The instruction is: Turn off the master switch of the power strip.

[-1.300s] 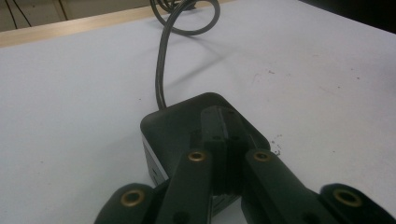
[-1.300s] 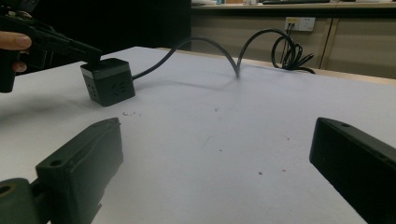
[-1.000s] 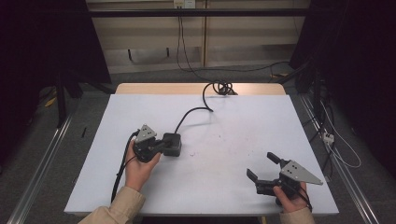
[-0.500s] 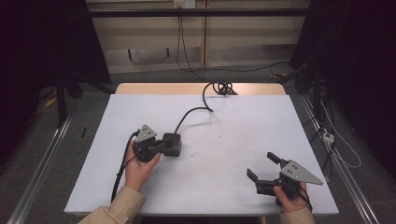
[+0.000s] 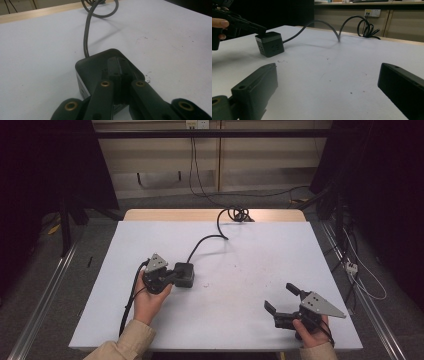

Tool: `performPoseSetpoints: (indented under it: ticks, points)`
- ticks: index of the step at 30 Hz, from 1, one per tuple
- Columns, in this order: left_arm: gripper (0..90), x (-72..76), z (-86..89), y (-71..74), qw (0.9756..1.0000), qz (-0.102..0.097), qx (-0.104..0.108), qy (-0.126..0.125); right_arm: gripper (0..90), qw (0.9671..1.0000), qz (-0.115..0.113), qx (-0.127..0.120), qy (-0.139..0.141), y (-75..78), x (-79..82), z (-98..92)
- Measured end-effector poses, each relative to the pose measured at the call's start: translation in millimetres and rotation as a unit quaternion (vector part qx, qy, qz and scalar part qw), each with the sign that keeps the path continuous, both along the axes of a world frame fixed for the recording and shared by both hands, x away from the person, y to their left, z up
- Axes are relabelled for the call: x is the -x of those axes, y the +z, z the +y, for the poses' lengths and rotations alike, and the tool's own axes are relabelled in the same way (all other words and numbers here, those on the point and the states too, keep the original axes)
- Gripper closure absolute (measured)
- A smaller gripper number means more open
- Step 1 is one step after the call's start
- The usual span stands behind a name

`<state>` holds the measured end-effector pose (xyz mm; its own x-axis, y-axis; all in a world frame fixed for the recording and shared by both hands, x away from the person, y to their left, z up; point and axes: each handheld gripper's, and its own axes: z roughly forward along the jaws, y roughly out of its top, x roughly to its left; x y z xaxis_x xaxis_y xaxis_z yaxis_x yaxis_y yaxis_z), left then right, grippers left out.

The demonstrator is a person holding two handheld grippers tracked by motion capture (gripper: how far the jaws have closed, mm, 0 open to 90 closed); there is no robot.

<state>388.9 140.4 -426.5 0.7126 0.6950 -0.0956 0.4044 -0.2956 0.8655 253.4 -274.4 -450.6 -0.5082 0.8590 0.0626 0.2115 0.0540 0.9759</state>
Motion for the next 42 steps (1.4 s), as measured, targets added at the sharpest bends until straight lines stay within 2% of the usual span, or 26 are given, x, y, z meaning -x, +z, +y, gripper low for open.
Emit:
performPoseSetpoints:
  ticks: [8,23,27,29,31,42]
  points:
    - [90.0,0.7,-0.6,0.0,1.0000,-0.003,-0.001,0.002,2.1,1.0000,0.000,0.000,0.000,0.0,-0.1,-0.2]
    - [90.0,-1.6,1.6,-0.1,0.9997,0.014,0.017,0.005,2.2,1.0000,0.000,-0.001,0.002,-0.1,-0.7,-0.4]
    - [90.0,-0.6,-0.4,0.9,0.9999,0.006,0.007,0.007,2.2,1.0000,-0.001,-0.001,0.002,0.0,-0.7,-0.5]
    - [90.0,0.4,-0.6,2.5,0.9999,-0.002,0.009,0.006,2.2,1.0000,-0.001,0.000,0.003,-0.1,-1.0,-0.2]
    - [90.0,0.0,-0.4,4.5,1.0000,-0.003,-0.003,0.006,2.2,1.0000,0.000,0.000,0.004,-0.2,-1.1,0.2]
    - [90.0,1.4,-1.0,4.2,0.9999,-0.002,0.004,0.010,2.2,1.0000,-0.002,0.002,0.005,0.3,-1.2,0.8]
